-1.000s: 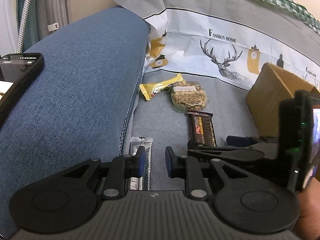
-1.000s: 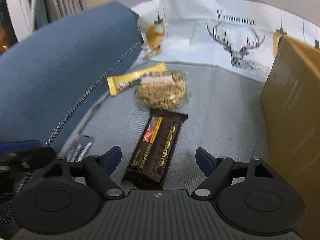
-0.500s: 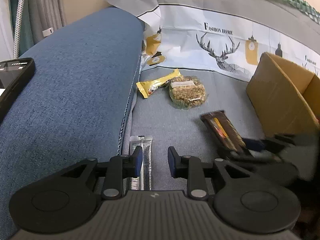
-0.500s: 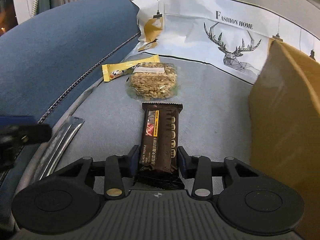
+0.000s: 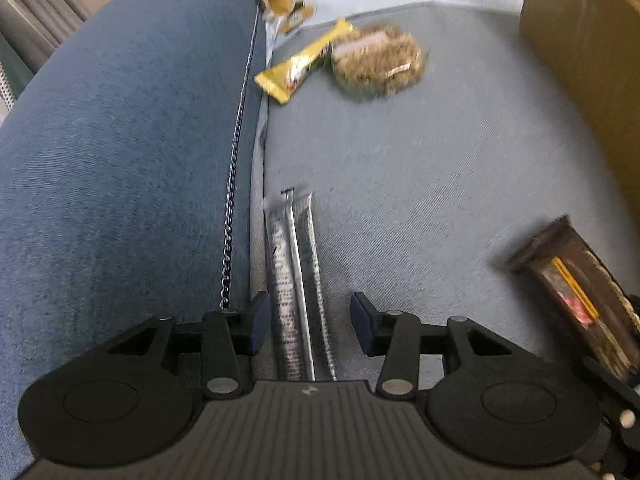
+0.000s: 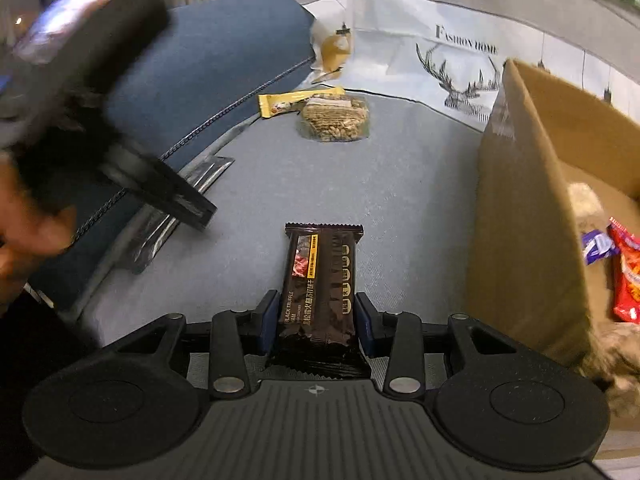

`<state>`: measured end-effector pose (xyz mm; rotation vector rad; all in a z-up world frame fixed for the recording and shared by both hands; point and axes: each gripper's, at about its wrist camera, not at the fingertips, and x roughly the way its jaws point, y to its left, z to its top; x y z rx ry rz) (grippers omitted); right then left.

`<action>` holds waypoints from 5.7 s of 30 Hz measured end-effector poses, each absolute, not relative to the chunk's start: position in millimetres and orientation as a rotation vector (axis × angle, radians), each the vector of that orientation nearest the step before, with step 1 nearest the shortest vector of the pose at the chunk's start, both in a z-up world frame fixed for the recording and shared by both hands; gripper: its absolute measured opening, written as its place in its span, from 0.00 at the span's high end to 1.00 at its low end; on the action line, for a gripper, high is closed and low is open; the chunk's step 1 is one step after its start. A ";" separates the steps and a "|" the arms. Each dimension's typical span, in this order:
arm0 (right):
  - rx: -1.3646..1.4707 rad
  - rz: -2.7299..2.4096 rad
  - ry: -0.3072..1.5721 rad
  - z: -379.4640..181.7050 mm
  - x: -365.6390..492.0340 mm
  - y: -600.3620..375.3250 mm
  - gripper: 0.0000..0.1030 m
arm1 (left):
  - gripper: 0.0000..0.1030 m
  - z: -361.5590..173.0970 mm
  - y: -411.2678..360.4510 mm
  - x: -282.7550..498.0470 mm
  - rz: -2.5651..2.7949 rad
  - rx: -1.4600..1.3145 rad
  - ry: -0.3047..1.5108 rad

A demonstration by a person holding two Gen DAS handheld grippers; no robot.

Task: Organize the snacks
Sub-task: 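Grasp the silver stick packet with the left gripper while the right grasps the dark chocolate bar, then lift and carry the silver packet and chocolate bar over the box with both grippers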

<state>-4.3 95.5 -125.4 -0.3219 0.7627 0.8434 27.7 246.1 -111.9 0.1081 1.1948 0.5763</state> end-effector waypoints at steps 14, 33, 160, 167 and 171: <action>-0.314 0.852 0.806 -135.5 -1.6 93.8 0.60 | 0.95 -102.0 265.9 17.5 0.603 -0.041 1.139; -0.309 0.856 0.829 -139.4 1.7 96.2 0.60 | 0.66 -101.9 265.0 20.7 0.552 -0.118 1.139; 0.086 0.498 0.339 -19.9 109.9 -119.4 0.60 | 0.80 -14.8 187.6 -9.8 0.161 -0.157 0.636; 0.049 0.471 0.329 -21.7 110.2 -125.6 0.60 | 0.80 -1.8 142.0 8.8 0.103 -0.029 0.552; 0.007 0.465 0.324 -21.6 111.6 -127.9 0.60 | 0.80 0.0 116.6 25.7 0.036 0.000 0.556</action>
